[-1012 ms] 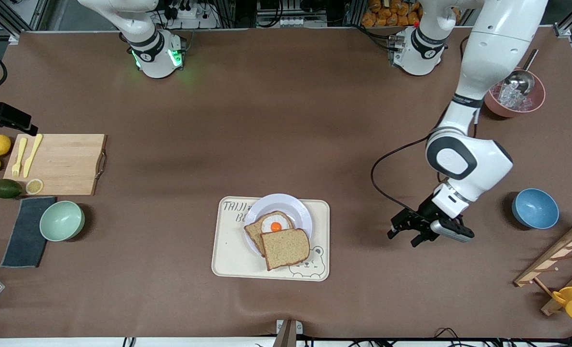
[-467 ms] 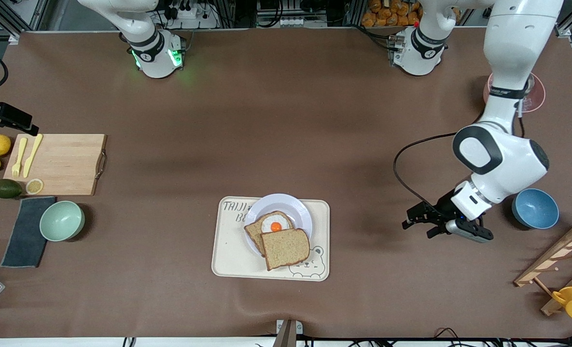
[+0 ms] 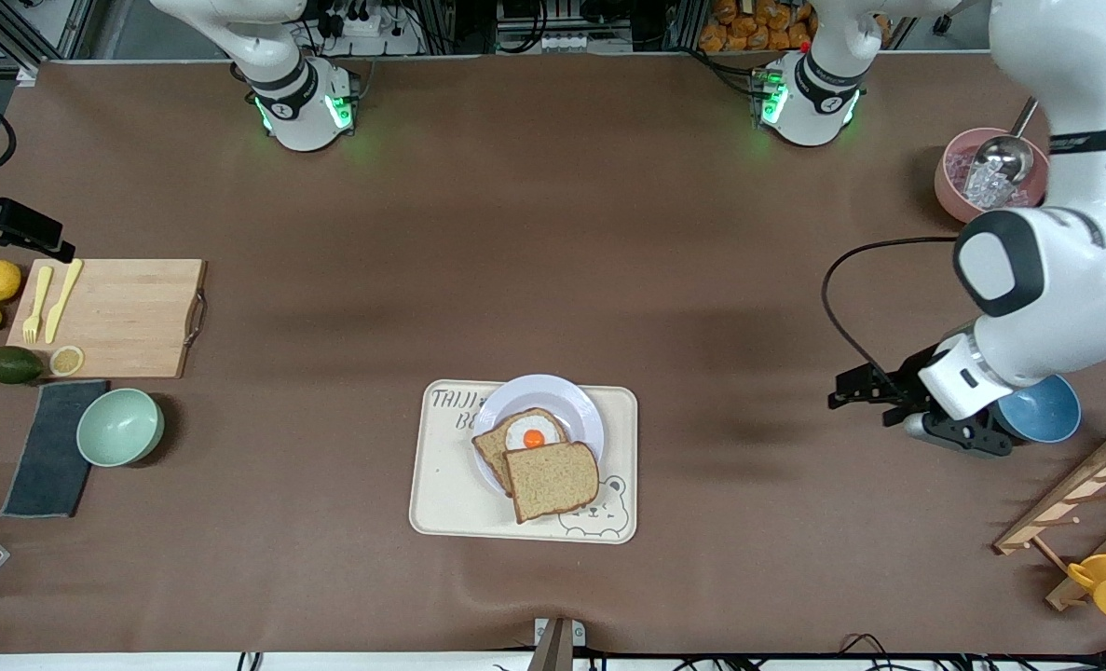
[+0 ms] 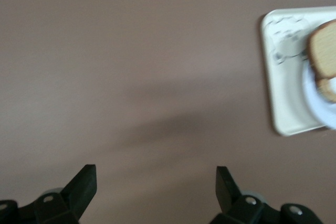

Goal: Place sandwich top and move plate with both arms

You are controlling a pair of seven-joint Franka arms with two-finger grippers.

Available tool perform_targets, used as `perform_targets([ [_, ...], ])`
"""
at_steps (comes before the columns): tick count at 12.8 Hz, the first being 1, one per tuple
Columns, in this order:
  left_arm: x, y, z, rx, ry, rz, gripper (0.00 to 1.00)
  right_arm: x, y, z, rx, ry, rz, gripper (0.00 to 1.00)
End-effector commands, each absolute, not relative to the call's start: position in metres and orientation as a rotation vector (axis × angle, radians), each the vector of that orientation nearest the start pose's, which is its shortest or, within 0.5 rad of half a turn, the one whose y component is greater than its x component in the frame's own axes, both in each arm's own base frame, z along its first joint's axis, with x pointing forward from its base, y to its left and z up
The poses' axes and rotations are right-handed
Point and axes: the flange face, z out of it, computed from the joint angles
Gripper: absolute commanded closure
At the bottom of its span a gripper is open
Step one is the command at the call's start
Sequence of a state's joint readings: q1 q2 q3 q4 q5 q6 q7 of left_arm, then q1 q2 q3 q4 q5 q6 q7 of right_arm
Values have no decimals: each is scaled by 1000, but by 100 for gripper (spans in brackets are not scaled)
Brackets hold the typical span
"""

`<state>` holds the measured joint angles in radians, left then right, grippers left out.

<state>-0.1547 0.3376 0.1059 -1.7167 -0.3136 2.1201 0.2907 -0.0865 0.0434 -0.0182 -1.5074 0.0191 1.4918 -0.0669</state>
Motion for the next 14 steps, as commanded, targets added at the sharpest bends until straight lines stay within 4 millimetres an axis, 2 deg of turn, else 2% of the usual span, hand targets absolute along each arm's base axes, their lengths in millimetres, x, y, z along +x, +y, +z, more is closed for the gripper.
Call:
perform_targets([
  [1,639,-44,454,-3254,310,-61,0,554,-54,625,-3128,81,85,0],
  [3,623,-37,494,-3257,224,6,0,554,-56,624,-3126,88,90,0],
  [5,604,-32,532,-3244,112,0,0,554,-56,624,-3126,88,90,0],
  [8,595,-39,584,-3145,144,37,0,554,-56,623,-3126,88,95,0],
  [9,591,-39,594,-3143,138,73,0,554,-56,623,-3126,88,95,0],
  [11,582,-41,595,-3134,-58,158,0,554,-57,622,-3124,90,97,0],
  [12,578,-45,603,-3128,-142,157,0,554,-57,622,-3124,88,97,0],
  [14,567,-46,620,-3140,-95,126,0,554,-57,622,-3124,88,97,0],
])
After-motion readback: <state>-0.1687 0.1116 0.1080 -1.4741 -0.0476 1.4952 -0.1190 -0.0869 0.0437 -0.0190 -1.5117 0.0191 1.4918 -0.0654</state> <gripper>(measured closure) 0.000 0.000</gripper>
